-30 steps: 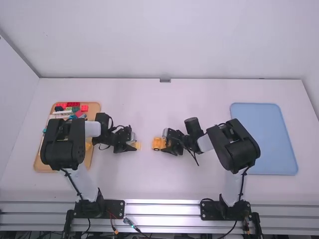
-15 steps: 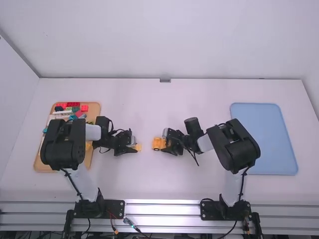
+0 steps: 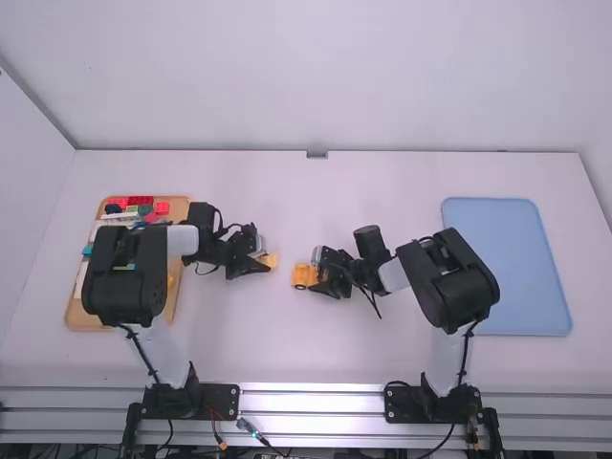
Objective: Assemble lego blocks to make yellow taxi
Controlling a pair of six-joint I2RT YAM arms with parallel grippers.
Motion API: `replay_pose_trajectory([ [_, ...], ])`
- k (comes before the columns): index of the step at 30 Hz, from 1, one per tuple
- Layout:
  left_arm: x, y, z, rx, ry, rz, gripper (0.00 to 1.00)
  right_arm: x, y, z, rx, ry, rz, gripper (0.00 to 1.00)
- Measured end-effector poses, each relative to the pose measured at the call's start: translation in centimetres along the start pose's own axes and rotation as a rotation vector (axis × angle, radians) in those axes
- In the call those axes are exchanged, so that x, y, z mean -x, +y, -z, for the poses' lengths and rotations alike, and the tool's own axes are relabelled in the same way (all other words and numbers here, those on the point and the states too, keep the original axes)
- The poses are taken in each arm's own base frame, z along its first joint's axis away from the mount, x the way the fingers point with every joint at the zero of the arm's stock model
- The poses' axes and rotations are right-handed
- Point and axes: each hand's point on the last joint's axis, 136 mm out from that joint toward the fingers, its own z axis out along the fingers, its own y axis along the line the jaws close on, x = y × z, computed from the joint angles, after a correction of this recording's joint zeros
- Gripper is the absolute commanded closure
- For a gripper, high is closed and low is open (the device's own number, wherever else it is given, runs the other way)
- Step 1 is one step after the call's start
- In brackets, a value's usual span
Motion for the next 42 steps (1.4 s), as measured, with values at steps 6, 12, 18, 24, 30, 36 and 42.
replay_pose_trajectory([
  [6, 1.6, 0.3, -2.2, -0.005, 0.053, 0.067, 0.98, 0.0, 0.0, 0.0, -0.001, 0.0, 0.0, 0.43],
  [12, 3.3, -1.5, -4.5, -0.052, 0.08, 0.061, 0.98, 0.0, -0.1, 0.1, -0.002, 0.0, -0.001, 0.42],
  [18, 4.2, -2.6, -5.3, -0.087, 0.073, 0.028, 0.98, 0.0, -0.1, 0.1, -0.004, 0.0, -0.001, 0.42],
  [24, 4.2, -3.5, -5.9, -0.095, 0.008, -0.08, 0.98, -0.1, -0.1, 0.1, -0.004, 0.0, 0.006, 0.42],
  [30, 4.1, -4.0, -5.9, -0.093, -0.007, -0.102, 0.98, -0.1, -0.1, 0.1, -0.003, 0.001, 0.021, 0.42],
  [36, 4.0, -4.1, -5.9, -0.096, -0.007, -0.11, 0.98, -0.1, -0.1, 0.1, -0.004, 0.002, 0.026, 0.42],
  [42, 4.3, -4.2, -6.1, -0.098, -0.01, -0.129, 0.98, -0.1, -0.1, 0.1, -0.003, 0.002, 0.027, 0.39],
])
